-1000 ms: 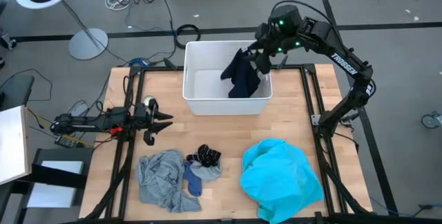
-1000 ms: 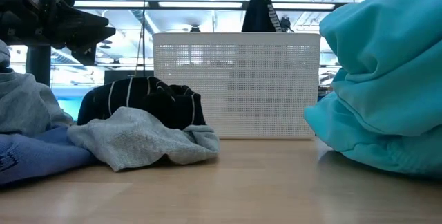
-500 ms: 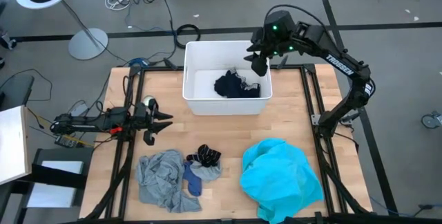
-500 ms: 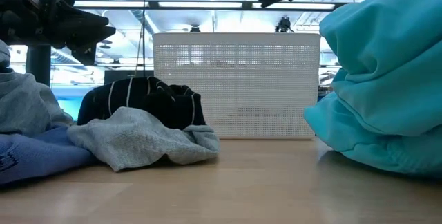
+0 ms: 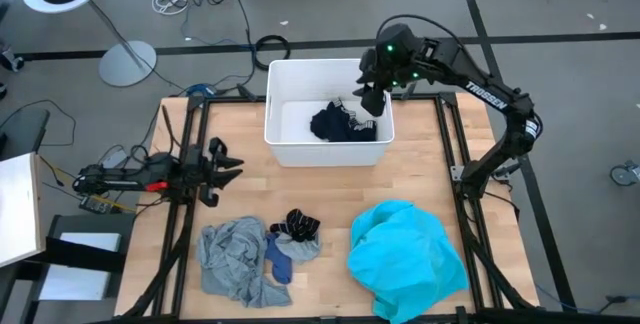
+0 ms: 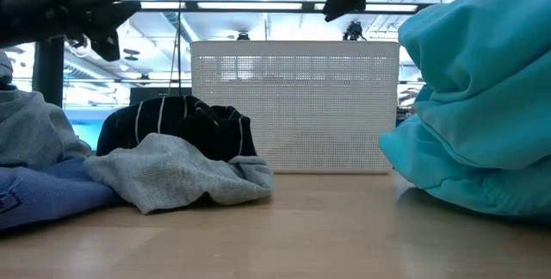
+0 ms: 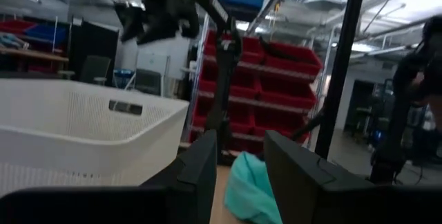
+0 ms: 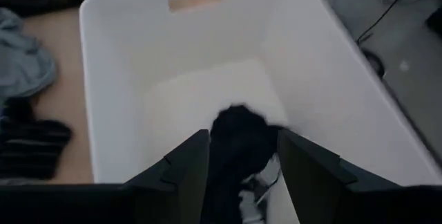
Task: Sort clothes
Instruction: Put the black sock into the white laundry bin
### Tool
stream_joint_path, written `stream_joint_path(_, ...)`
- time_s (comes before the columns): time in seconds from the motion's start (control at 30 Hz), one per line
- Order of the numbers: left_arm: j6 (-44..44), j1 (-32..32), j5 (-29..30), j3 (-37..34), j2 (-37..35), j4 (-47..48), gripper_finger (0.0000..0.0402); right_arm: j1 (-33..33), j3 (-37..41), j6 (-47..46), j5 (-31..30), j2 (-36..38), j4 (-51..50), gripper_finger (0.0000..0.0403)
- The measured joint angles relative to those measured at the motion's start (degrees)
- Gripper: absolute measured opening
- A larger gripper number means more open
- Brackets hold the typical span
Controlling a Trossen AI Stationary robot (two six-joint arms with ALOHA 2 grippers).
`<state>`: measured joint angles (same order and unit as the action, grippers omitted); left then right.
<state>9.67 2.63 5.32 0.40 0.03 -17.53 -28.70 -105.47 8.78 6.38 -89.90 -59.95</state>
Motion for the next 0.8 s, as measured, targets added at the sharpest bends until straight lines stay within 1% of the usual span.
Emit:
stream_joint_path(0.07,0.0,0.0,0.2,0.0,0.0,-2.0,0.0127,0.6,0.0,-2.8,0.1,0.1,-2.9,0.0174)
stream_joint_path(0.1,0.0,0.0,1.4,0.2,0.0,-2.5,0.0127,0.9,0.0,-3.8,0.1,0.3,-4.8,0.0174)
stream_joint_path(0.17,-0.1,0.0,4.2,2.3,0.0,-0.5,0.0127,1.8,0.0,-5.3,-0.8,0.8,-8.1,0.0174)
stream_joint_path(0.27,-1.7,0.0,6.6,8.1,1.2,6.7,0.0127,3.9,0.0,-8.1,-4.2,2.5,-12.1,0.0174)
stream_joint_path(0.37,-2.5,0.0,8.1,15.7,5.1,16.5,0.0127,7.4,0.1,-11.6,-7.3,4.9,-14.8,0.0174)
stream_joint_path(0.47,-3.0,0.1,8.1,23.8,12.0,23.9,0.0127,12.4,2.6,-16.7,-11.5,9.2,-14.8,0.0174)
stream_joint_path(0.53,-2.9,0.7,7.9,28.4,18.3,27.8,0.0127,16.7,5.7,-21.2,-14.8,12.6,-14.3,0.0174)
stream_joint_path(0.7,-1.5,4.0,6.3,38.7,35.4,36.1,0.0127,29.3,15.8,-34.9,-23.5,20.4,-12.4,0.0174)
stream_joint_path(0.8,0.7,6.5,6.1,44.4,45.3,41.9,0.0127,36.1,21.8,-42.8,-27.7,23.5,-9.4,0.0174)
